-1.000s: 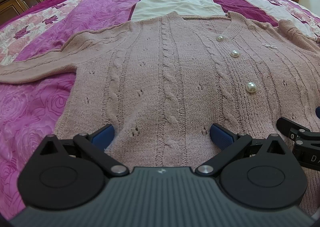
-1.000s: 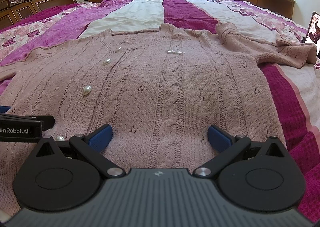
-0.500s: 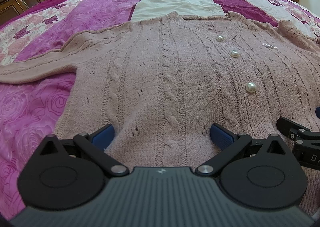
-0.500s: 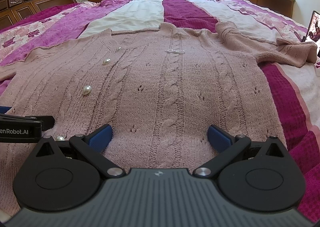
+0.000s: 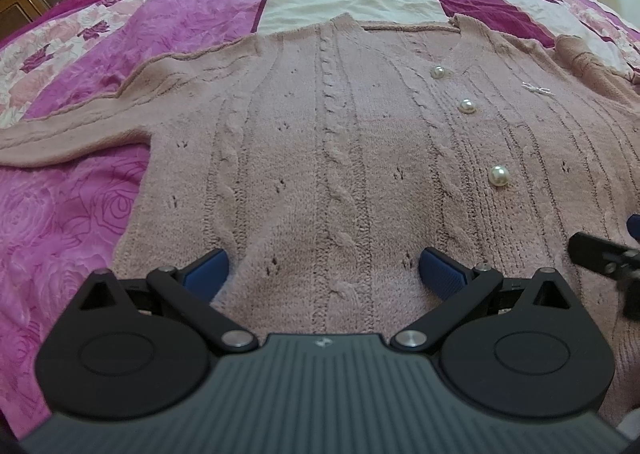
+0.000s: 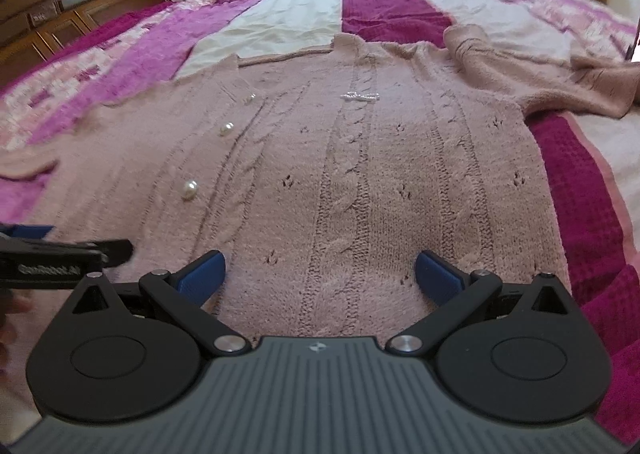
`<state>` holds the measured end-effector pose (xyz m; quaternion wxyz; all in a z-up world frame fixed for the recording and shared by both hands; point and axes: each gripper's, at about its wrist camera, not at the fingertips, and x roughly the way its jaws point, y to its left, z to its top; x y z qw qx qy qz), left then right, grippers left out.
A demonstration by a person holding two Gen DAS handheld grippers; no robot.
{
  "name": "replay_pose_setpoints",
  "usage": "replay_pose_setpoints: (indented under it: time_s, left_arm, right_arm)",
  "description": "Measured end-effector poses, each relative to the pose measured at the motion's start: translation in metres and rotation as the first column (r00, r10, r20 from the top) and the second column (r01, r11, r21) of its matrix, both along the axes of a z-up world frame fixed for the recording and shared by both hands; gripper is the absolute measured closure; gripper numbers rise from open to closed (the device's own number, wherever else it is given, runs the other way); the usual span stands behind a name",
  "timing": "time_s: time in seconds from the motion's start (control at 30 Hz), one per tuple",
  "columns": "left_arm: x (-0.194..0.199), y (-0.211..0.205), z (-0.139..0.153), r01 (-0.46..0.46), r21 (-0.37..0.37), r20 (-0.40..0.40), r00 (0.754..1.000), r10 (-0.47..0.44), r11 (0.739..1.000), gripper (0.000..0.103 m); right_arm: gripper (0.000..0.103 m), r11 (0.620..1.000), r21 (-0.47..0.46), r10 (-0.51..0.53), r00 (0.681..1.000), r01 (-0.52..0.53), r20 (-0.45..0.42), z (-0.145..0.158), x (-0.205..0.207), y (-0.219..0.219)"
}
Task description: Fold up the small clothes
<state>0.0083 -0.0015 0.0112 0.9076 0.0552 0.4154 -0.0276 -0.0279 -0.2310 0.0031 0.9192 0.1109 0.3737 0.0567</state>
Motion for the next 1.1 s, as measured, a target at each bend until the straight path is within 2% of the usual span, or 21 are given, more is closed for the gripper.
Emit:
replay_pose_setpoints:
  time_s: [0.13, 0.37, 0.53, 0.7, 0.97, 1.1]
  left_arm:
    - [0.001, 0.0, 0.008, -0.003, -0.005, -0.021, 1.0, 0.002, 1.0, 0.0]
    - [0.005, -0.004, 0.029, -0.008, -0.058, -0.036, 0.999, 0.006, 0.998, 0.0]
    - [0.01, -0.011, 0.035, -0.016, -0.057, -0.04, 0.999, 0.013, 0.998, 0.0]
    - [0.015, -0.016, 0.034, -0.026, -0.04, -0.055, 0.998, 0.023, 0.999, 0.0]
    - [0.023, -0.025, 0.032, -0.026, 0.003, -0.079, 0.997, 0.026, 1.0, 0.0]
    - [0.026, -0.029, 0.031, -0.028, 0.017, -0.086, 0.996, 0.029, 0.999, 0.0]
  right_arm:
    - [0.0, 0.993, 0.114, 0.009, 1.0, -0.007, -0.017, 0.015, 0.0, -0.029]
    - [0.0, 0.988, 0.154, -0.034, 0.999, 0.029, 0.029, 0.045, 0.011, -0.092]
    - [0.0, 0.987, 0.101, -0.129, 0.989, 0.122, 0.068, 0.058, 0.028, -0.147]
    - [0.0, 0.974, 0.054, -0.223, 0.972, 0.219, 0.072, 0.066, 0.054, -0.206]
    - [0.0, 0.927, -0.106, -0.345, 0.928, 0.36, 0.141, 0.069, 0.097, -0.28]
    - [0.0, 0.914, -0.094, -0.385, 0.916, 0.396, 0.109, 0.057, 0.119, -0.314]
